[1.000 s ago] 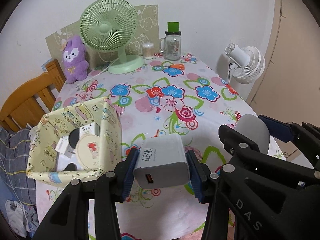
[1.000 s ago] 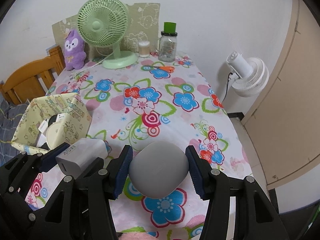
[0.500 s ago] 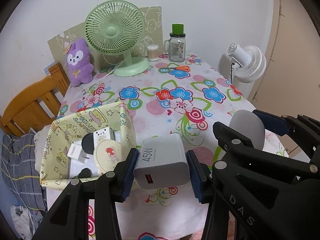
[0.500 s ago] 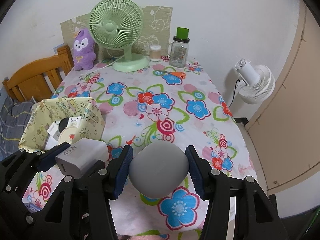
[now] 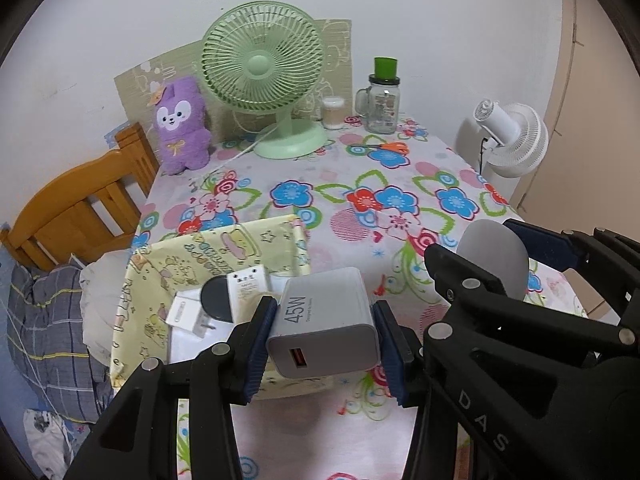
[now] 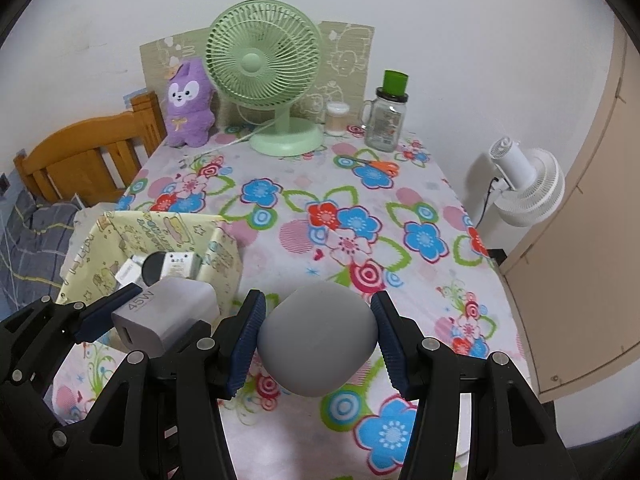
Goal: Organize rigid objects
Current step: 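Carry the block charger with the left gripper and the puck with the right gripper toward the box, then lower the charger and puck into the box and open both grippers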
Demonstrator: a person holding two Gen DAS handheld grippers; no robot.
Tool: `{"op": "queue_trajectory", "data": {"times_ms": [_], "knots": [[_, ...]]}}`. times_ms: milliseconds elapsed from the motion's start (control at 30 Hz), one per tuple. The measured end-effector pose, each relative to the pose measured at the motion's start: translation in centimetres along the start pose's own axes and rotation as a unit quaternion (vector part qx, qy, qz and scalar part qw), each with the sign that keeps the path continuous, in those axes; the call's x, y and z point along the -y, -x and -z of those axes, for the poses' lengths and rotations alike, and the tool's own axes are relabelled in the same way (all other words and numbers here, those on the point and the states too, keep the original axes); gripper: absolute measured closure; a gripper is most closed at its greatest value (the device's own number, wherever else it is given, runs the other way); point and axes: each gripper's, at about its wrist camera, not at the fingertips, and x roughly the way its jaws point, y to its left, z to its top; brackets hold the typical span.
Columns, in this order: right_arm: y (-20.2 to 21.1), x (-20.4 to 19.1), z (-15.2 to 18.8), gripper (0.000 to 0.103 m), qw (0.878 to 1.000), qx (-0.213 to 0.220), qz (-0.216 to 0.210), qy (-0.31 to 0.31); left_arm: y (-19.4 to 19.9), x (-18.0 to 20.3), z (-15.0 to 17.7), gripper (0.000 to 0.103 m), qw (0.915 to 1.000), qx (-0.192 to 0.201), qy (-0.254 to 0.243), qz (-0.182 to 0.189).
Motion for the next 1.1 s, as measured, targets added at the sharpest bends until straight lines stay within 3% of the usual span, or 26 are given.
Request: {"op": "queue_trajectory", "data": {"times_ms": [1100], "knots": [[-6.5,-9.9,-2.1,0.045,0.998,-0.043,-0.029,0.044,-4.8,-9.8,1.5,0.053,0.9981,-0.046,0.039,-0.014]]}}
